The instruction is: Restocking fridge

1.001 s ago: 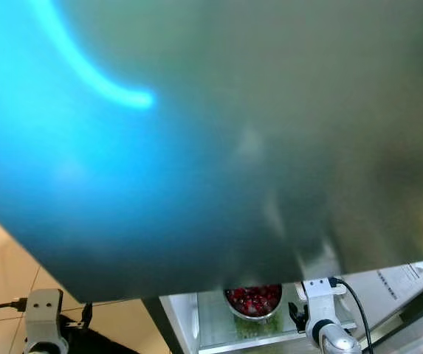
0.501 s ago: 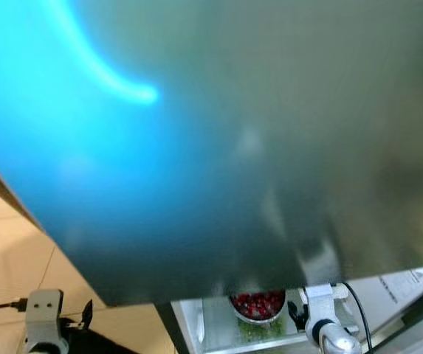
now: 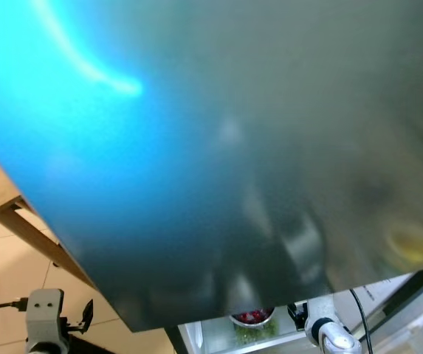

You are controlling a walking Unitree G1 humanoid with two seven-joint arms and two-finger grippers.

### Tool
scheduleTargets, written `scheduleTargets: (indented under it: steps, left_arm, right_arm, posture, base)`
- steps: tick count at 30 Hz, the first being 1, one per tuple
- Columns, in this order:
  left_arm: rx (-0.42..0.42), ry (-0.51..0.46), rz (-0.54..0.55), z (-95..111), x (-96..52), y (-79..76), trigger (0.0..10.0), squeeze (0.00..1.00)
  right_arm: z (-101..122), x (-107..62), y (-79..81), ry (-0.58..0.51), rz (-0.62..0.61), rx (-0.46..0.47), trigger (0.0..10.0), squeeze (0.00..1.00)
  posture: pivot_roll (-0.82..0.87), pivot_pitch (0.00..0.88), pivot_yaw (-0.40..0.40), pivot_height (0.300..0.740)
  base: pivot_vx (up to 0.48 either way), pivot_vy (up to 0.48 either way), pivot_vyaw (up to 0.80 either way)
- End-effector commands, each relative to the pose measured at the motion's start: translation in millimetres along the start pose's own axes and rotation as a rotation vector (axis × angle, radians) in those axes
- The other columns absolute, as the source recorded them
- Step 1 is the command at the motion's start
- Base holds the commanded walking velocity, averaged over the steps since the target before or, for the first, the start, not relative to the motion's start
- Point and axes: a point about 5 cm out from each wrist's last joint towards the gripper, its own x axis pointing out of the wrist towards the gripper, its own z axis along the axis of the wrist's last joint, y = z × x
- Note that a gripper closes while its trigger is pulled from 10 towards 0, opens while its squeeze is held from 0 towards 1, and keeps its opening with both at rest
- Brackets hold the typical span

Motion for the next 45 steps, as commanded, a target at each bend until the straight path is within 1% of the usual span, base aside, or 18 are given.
scheduleTargets:
  steps: [1, 11, 13, 15, 16, 19, 20, 22, 28, 30, 31, 32, 35, 37, 38, 39, 42, 45]
  left_arm:
    - [-0.013, 0.028, -0.002, -8, -4.4, -3.5, 10.0, 0.0]
    - [-0.018, 0.04, -0.005, -9, -4.0, -6.2, 10.0, 0.0]
    - [-0.031, 0.075, -0.007, -15, -6.1, -8.4, 10.0, 0.0]
    - [-0.031, 0.075, -0.007, -15, -6.1, -8.4, 10.0, 0.0]
    - [-0.062, 0.15, -0.022, -28, -11.4, -13.6, 10.0, 0.0]
    - [-0.075, 0.211, -0.036, -39, -17.5, -18.4, 10.0, 0.0]
    - [-0.096, 0.281, -0.044, -51, -26.2, -23.4, 10.0, 0.0]
    - [-0.096, 0.281, -0.044, -51, -26.2, -23.4, 10.0, 0.0]
    - [-0.127, 0.428, -0.048, -76, -46.1, -31.5, 10.0, 0.0]
    - [-0.178, 0.564, -0.057, -95, -64.5, -38.6, 10.0, 0.0]
    - [-0.178, 0.564, -0.057, -95, -64.5, -38.6, 10.0, 0.0]
    - [-0.199, 0.639, -0.062, -105, -74.6, -42.8, 10.0, 0.0]
    - [-0.202, 0.692, -0.069, -111, -81.5, -45.7, 10.0, 0.0]
    - [-0.195, 0.769, -0.072, -119, -91.8, -49.3, 10.0, 0.0]
    - [-0.195, 0.769, -0.072, -119, -91.8, -49.3, 10.0, 0.0]
    - [-0.205, 0.787, -0.062, -121, -93.2, -51.9, 10.0, 0.0]
    - [-0.206, 0.786, -0.063, -121, -92.9, -52.2, 10.0, 0.0]
    - [-0.186, 0.78, -0.071, -116, -84.1, -53.8, 10.0, 0.0]
  right_arm:
    - [-2, -0.8, 0.3, -0.001, -0.003, 0.016, 10.0, 0.0]
    - [-4, -1.3, 0.6, 0.014, -0.001, 0.018, 10.0, 0.0]
    - [-15, -3.5, 1.9, 0.077, -0.015, 0.005, 10.0, 0.0]
    - [-15, -3.5, 1.9, 0.077, -0.015, 0.005, 10.0, 0.0]
    - [-28, -7.4, 6.2, 0.141, -0.008, -0.032, 10.0, 0.0]
    - [-38, -11.0, 8.9, 0.182, -0.006, -0.049, 10.0, 0.0]
    - [-49, -15.7, 11.1, 0.218, -0.004, -0.054, 10.0, 0.0]
    - [-49, -15.7, 11.1, 0.218, -0.004, -0.054, 10.0, 0.0]
    - [-69, -25.8, 12.9, 0.291, -0.013, -0.054, 10.0, 0.0]
    - [-84, -34.8, 13.8, 0.355, -0.026, -0.046, 10.0, 0.0]
    - [-84, -34.8, 13.8, 0.355, -0.026, -0.046, 10.0, 0.0]
    - [-93, -39.8, 14.6, 0.391, -0.036, -0.033, 10.0, 0.0]
    - [-99, -43.8, 15.4, 0.419, -0.043, -0.023, 10.0, 0.0]
    - [-116, -55.9, 16.3, 0.49, -0.059, -0.002, 10.0, 0.0]
    - [-116, -55.9, 16.3, 0.49, -0.059, -0.002, 10.0, 0.0]
    - [-127, -65.6, 14.8, 0.536, -0.075, 0.009, 10.0, 0.0]
    - [-128, -66.1, 14.6, 0.537, -0.076, 0.009, 10.0, 0.0]
    - [-126, -64.8, 12.3, 0.541, -0.081, -0.002, 10.0, 0.0]
  posture:
    - [0.02, 0.04, 0.022, 0.74]
    - [0.02, 0.036, 0.022, 0.74]
    - [0.02, 0.036, 0.022, 0.74]
    - [0.02, 0.036, 0.022, 0.74]
    - [0.02, 0.033, 0.019, 0.74]
    - [0.02, 0.032, 0.019, 0.74]
    - [0.02, 0.032, 0.019, 0.74]
    - [0.02, 0.032, 0.019, 0.74]
    - [0.01, 0.031, 0.018, 0.74]
    - [0.01, 0.025, 0.014, 0.74]
    - [0.01, 0.025, 0.014, 0.74]
    - [0.0, 0.013, 0.007, 0.74]
    - [0.0, 0.01, 0.007, 0.74]
    - [-0.01, 0.0, 0.003, 0.74]
    - [-0.01, 0.0, 0.003, 0.74]
    - [0.0, 0.0, -0.003, 0.74]
    - [0.0, 0.0, -0.003, 0.74]
    - [-0.01, 0.0, -0.004, 0.74]
  base:
    - [0.0, 0.0, 0.0]
    - [0.0, 0.0, 0.0]
    - [0.0, 0.0, 0.0]
    - [0.0, 0.0, 0.0]
    - [0.0, 0.0, 0.0]
    - [0.0, 0.0, 0.0]
    - [0.0, 0.0, 0.0]
    - [0.0, 0.0, 0.0]
    - [0.0, 0.0, 0.0]
    - [0.0, 0.0, 0.0]
    - [0.0, 0.0, 0.0]
    - [0.0, 0.0, 0.0]
    - [0.0, 0.0, 0.0]
    - [0.0, 0.0, 0.0]
    - [0.0, 0.0, 0.0]
    - [0.0, 0.0, 0.0]
    - [0.0, 0.0, 0.0]
    - [0.0, 0.0, 0.0]
